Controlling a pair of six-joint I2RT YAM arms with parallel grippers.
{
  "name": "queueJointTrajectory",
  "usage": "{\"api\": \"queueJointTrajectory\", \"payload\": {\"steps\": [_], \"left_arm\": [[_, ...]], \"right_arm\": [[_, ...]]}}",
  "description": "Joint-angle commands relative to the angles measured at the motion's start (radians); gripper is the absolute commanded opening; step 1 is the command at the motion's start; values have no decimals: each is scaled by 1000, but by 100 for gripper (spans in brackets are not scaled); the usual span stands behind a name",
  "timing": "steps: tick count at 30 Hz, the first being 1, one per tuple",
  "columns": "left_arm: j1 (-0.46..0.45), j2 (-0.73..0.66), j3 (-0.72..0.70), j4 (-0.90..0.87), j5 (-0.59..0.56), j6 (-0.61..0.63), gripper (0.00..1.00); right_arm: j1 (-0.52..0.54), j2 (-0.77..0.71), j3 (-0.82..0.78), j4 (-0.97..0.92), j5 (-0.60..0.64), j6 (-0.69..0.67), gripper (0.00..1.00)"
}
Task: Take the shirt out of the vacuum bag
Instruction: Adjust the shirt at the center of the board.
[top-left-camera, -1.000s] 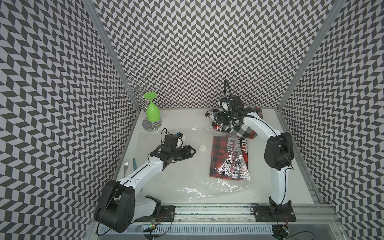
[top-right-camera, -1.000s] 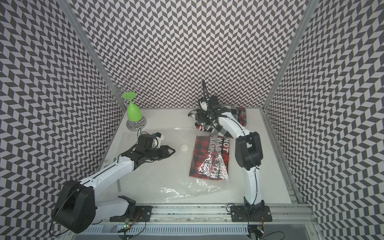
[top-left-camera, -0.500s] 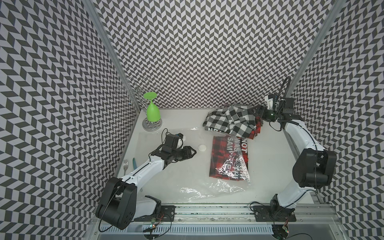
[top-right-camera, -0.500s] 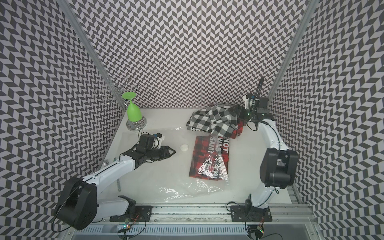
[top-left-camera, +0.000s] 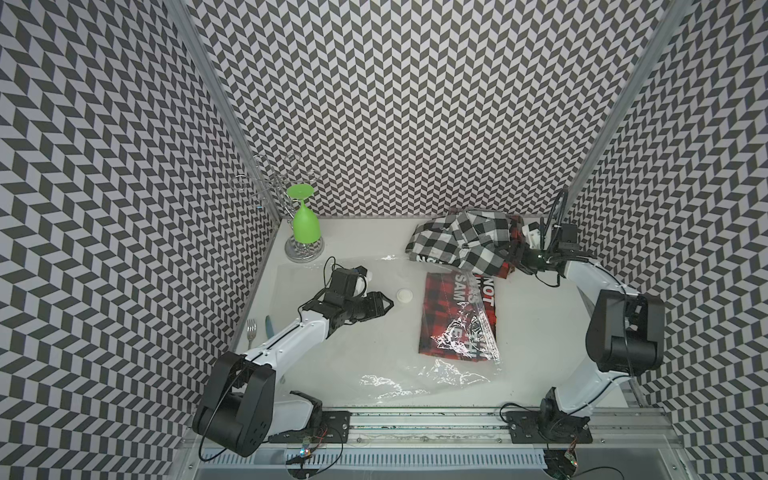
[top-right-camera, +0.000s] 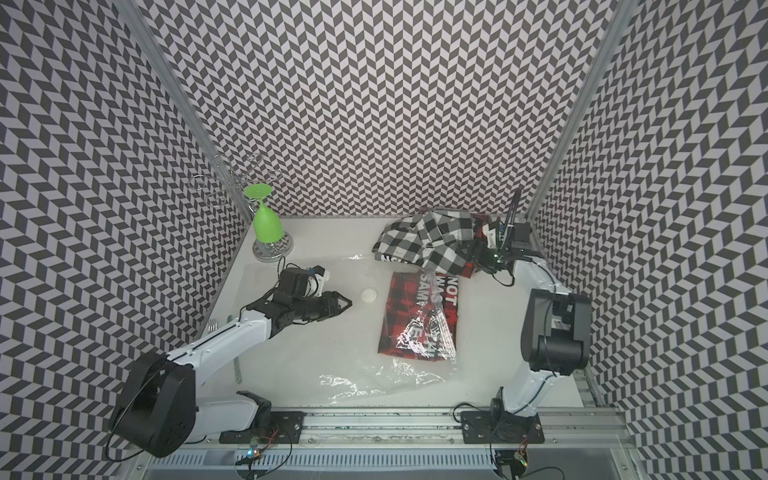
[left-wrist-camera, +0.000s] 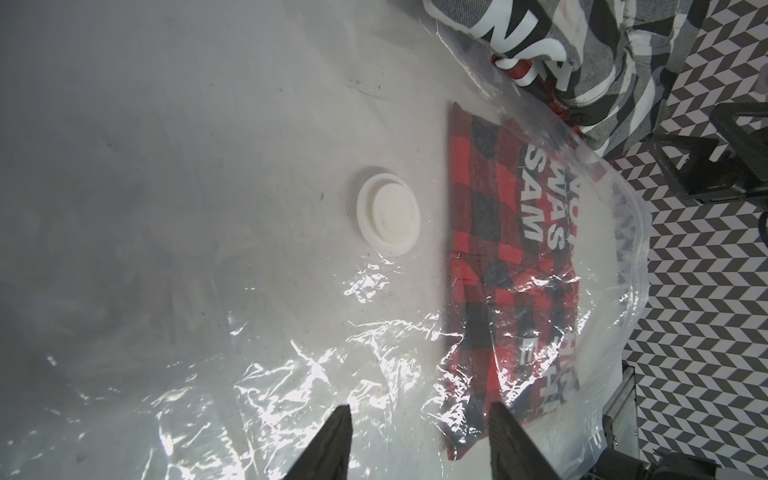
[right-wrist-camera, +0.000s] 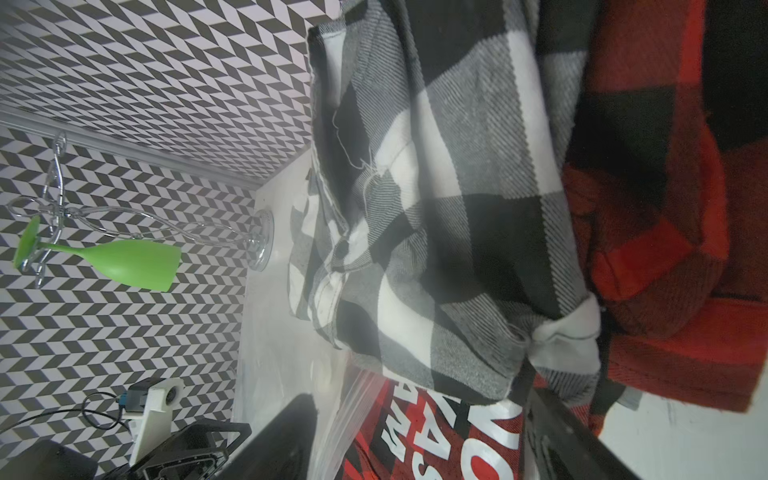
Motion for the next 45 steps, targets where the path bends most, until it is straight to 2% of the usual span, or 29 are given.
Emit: {"api": "queueJointTrajectory", "payload": {"steps": [1,6,9,13,18,20,21,23,28,36,45], "left_arm": [[4,4,19,22,7,2,55],[4,13,22,22,8,1,55],[4,16,30,20,5,4,55],[5,23,32,18,5,5,55],[4,25,34,12,4,8,55],[5,27,35,10,3,10,55],[4,28,34,11,4,8,55],[5,30,32,13,4,7,55],[5,36,32,17,8,10,55],[5,28,16,17,10,12,54],[4,15,-8,25,10,10,54]], "right_arm": [[-6,16,-15,51,2,-37,81],[-5,58,-22,79,27,-30,80],[-5,88,-10,116,1,-19,79],[4,152,47,119,4,-25,76],[6,175,108,132,-5,-16,55],[5,168,138,135,-11,-10,43],[5,170,161,128,-12,-8,32],[5,186,198,110,-15,-12,21],[5,236,288,64,-37,-33,11],[-7,260,419,-82,10,-95,3],[-102,181,207,-48,8,-109,1]]}}
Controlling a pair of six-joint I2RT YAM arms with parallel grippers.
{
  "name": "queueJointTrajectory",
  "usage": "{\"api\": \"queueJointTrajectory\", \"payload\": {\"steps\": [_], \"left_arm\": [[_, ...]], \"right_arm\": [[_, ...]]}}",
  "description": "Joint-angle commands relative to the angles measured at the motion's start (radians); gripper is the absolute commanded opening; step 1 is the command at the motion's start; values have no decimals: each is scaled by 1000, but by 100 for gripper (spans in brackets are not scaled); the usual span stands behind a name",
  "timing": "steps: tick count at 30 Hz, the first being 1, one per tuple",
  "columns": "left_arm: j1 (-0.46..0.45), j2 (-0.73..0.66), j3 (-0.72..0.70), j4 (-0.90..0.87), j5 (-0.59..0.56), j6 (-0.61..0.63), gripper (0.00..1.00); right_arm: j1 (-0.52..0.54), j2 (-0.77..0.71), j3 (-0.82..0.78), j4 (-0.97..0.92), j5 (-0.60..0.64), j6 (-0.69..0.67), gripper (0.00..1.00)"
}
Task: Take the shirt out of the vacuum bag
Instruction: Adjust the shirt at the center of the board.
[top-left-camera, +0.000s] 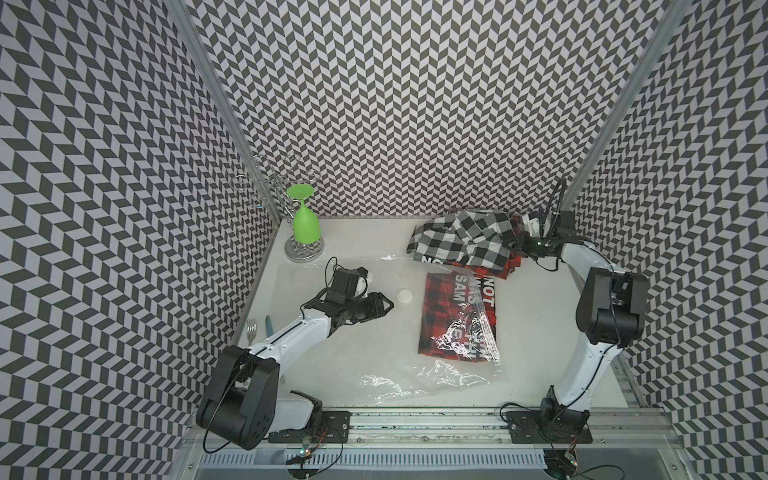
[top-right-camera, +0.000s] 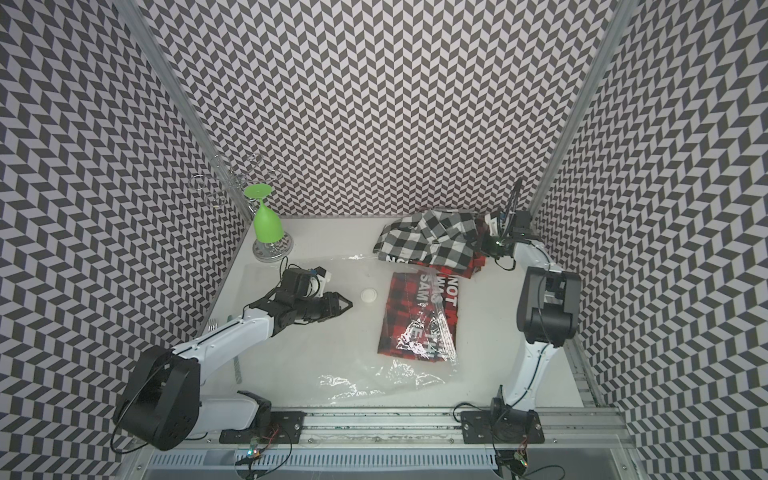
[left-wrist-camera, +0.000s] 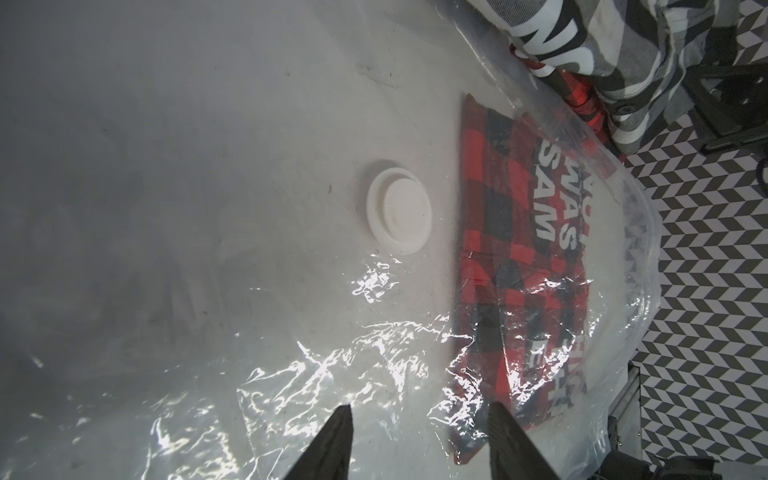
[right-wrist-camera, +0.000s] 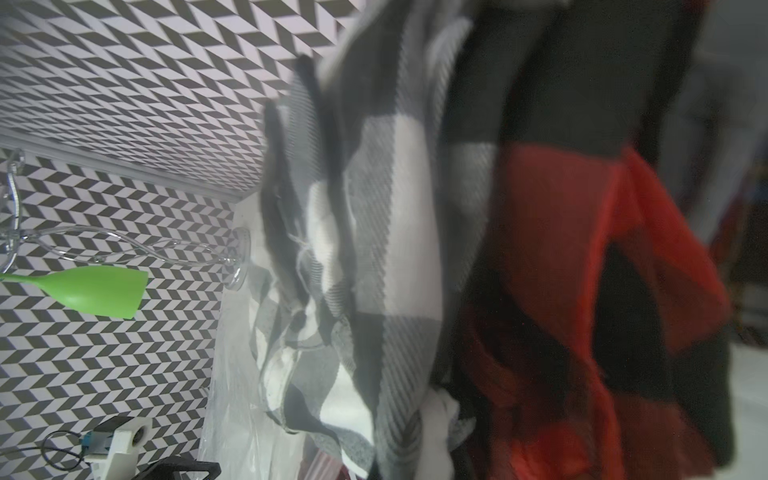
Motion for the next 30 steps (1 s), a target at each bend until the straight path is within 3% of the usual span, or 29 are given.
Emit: {"api": "queueJointTrajectory", "payload": {"steps": [1,5,9,12,16,20,30], "left_arm": [[4,-16,-13,22,9,9,54],[4,-13,-22,30,17,7,54],[5,-14,-19,24,15,15,54],[4,-17,-21,23,14,16,54],[5,-15,-26,27,11,19,54],[8,-10,-26,33,6,18,54],[12,28,-9,54,18,24,54]], "right_arm": [[-53,-61,-53,26,7,-37,1],[-67,-31,-73,41,-2,-31,3],[-69,-23,-63,86,-54,14,24],[-70,-47,-50,95,-77,34,48],[-69,-113,-46,72,-89,41,67],[-73,-211,-87,18,-91,53,70],[-73,-472,-465,-16,-63,113,70]]}}
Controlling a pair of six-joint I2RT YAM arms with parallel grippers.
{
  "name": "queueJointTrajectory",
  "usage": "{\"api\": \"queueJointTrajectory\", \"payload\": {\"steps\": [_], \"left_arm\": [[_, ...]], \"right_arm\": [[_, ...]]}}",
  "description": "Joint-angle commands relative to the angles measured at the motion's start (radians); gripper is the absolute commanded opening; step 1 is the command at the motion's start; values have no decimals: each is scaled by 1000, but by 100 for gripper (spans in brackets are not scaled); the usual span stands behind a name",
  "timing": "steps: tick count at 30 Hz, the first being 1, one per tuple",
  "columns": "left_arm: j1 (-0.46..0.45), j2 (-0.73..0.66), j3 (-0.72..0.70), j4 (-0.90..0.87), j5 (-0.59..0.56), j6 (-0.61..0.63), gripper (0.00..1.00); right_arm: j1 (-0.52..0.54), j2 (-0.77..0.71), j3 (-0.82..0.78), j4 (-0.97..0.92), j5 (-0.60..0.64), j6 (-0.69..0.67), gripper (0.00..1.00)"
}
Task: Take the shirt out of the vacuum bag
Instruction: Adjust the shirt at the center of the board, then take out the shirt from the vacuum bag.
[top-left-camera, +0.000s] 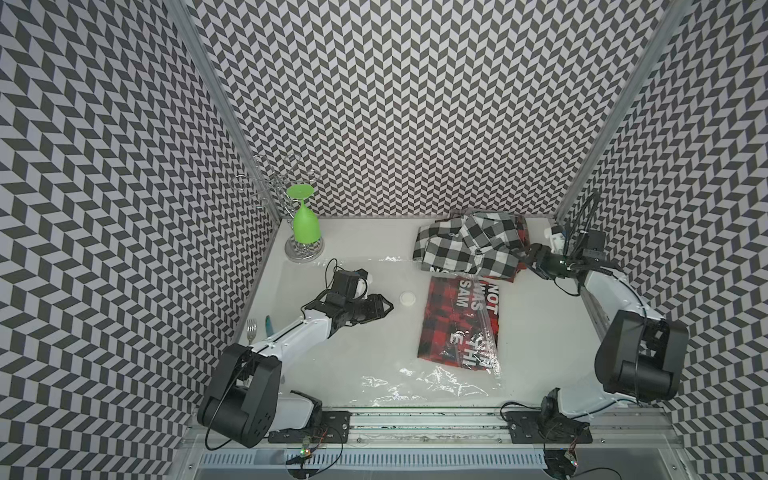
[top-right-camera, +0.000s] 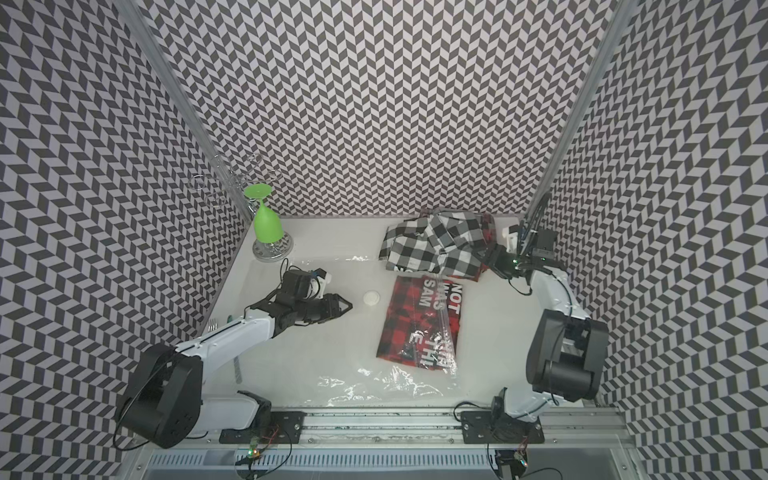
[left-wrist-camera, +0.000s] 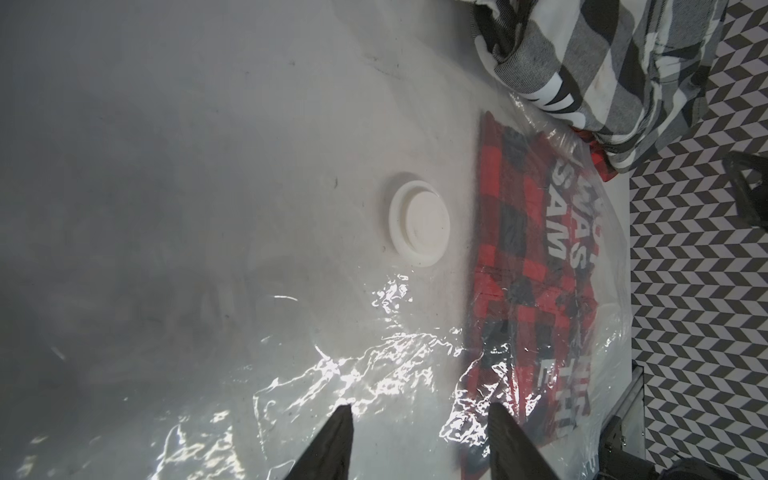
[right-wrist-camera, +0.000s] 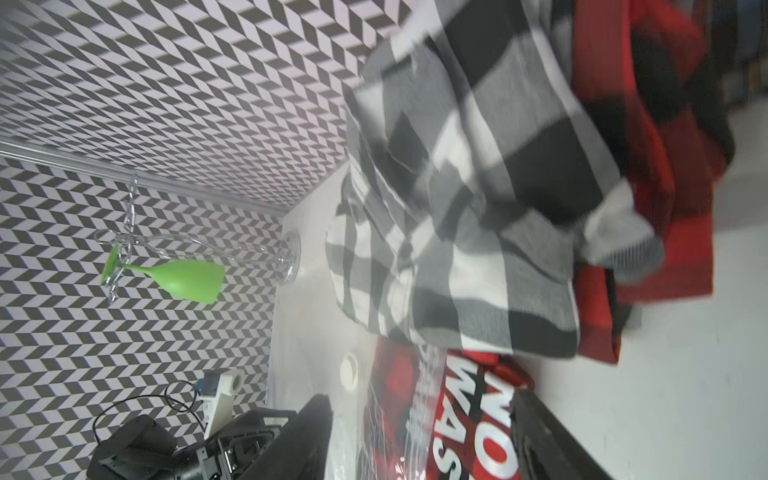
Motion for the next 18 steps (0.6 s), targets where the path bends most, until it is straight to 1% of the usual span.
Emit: {"api": "queueJointTrajectory", "payload": {"steps": [1,6,10,14,18], "left_arm": [[7,15,10,28,16,20,54],[14,35,10,38,29,23,54],[19,40,10,39,29,28,54],[31,46,7,37,30,31,54],[44,40,-7,35,30,36,54]], "right_arm": [[-2,-53,-118,-15,18,11,70],[34,-74,-281,32,50,28,70],[96,-79,-371,136,56,70,70],[129,-44,-394,213,74,93,70],[132,-7,-391,246,126,85,70]]}}
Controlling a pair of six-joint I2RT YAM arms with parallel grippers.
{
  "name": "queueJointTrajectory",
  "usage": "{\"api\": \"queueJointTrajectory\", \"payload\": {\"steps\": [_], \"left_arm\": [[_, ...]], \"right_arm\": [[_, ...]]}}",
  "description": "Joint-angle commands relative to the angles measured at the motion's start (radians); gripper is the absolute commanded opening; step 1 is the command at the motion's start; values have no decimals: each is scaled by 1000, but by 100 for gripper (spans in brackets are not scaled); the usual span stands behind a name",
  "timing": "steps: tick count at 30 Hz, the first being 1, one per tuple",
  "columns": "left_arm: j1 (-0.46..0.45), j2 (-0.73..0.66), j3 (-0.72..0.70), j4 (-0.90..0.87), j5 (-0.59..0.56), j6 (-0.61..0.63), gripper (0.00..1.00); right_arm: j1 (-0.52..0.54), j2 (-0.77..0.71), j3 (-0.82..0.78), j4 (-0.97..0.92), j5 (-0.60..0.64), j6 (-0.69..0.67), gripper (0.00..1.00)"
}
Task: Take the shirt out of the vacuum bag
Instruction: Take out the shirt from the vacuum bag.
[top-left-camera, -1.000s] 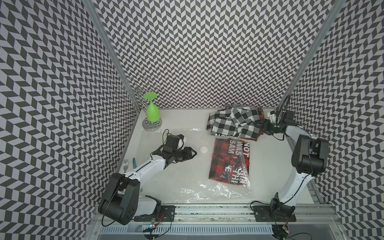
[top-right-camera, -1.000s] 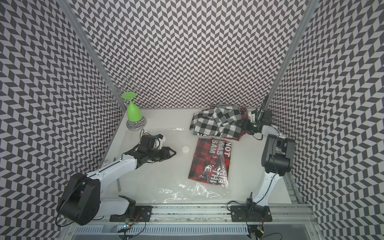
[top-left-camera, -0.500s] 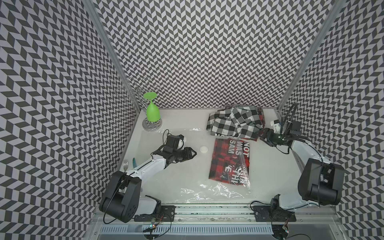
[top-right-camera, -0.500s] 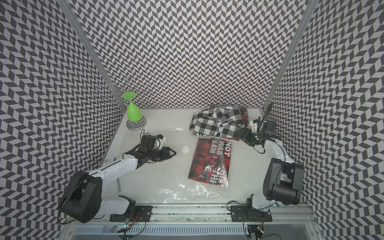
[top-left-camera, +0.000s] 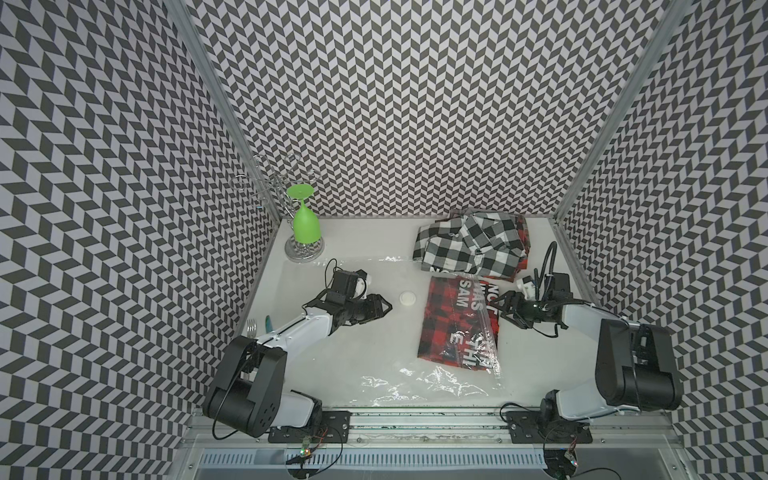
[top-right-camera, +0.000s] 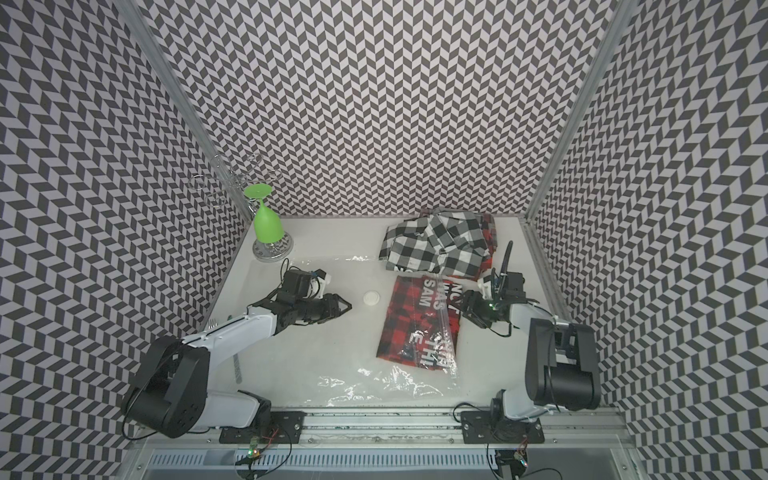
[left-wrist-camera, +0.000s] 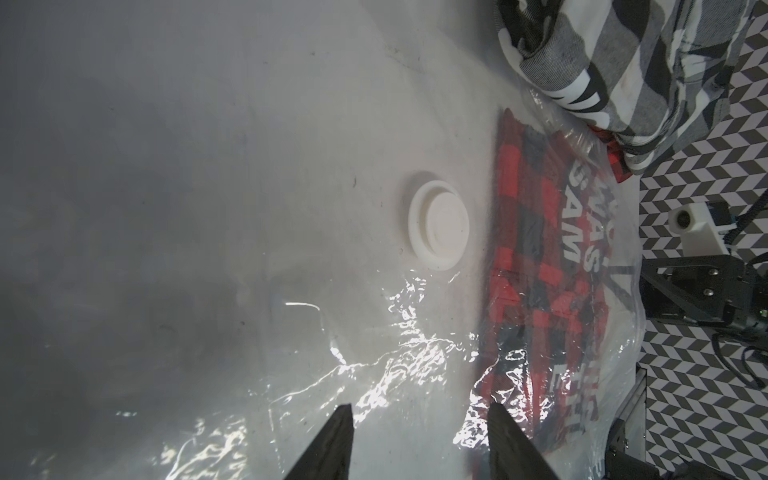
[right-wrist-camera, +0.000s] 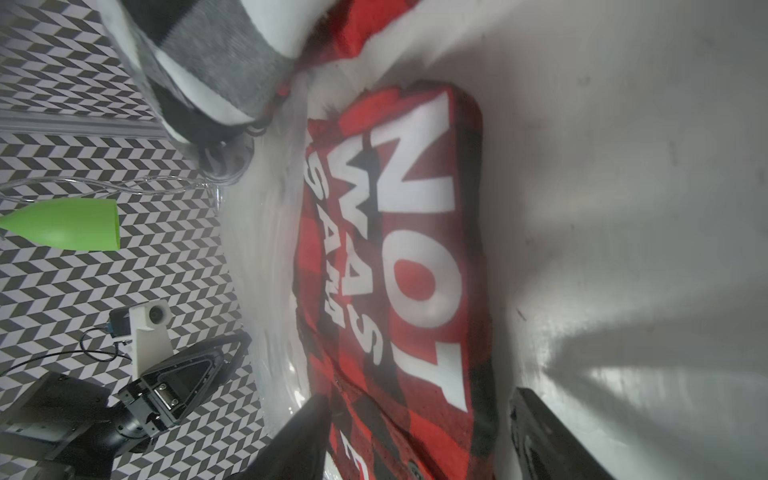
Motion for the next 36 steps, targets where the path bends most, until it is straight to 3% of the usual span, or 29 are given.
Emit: {"api": "queueJointTrajectory", "payload": {"steps": [1,6,15,20,27,30,36], "left_arm": [[15,-2,-12,18,12,21,54],[31,-2,-25,21,16,26,54],[39,19,-35,23,19,35,54],[42,29,-48,24,15,38,54],[53,54,-59,39,18,34,54],[62,71,-54,34,19,34,54],[77,122,-50,11,-7,37,53]], "right_arm": [[4,26,3,109,57,1,70],[15,76,7,157,98,-7,70],[50,180,22,318,38,22,70],[86,190,15,335,40,33,54],[87,170,-2,323,53,30,8],[85,118,24,273,65,23,1],[69,-2,102,87,97,-20,0]]}}
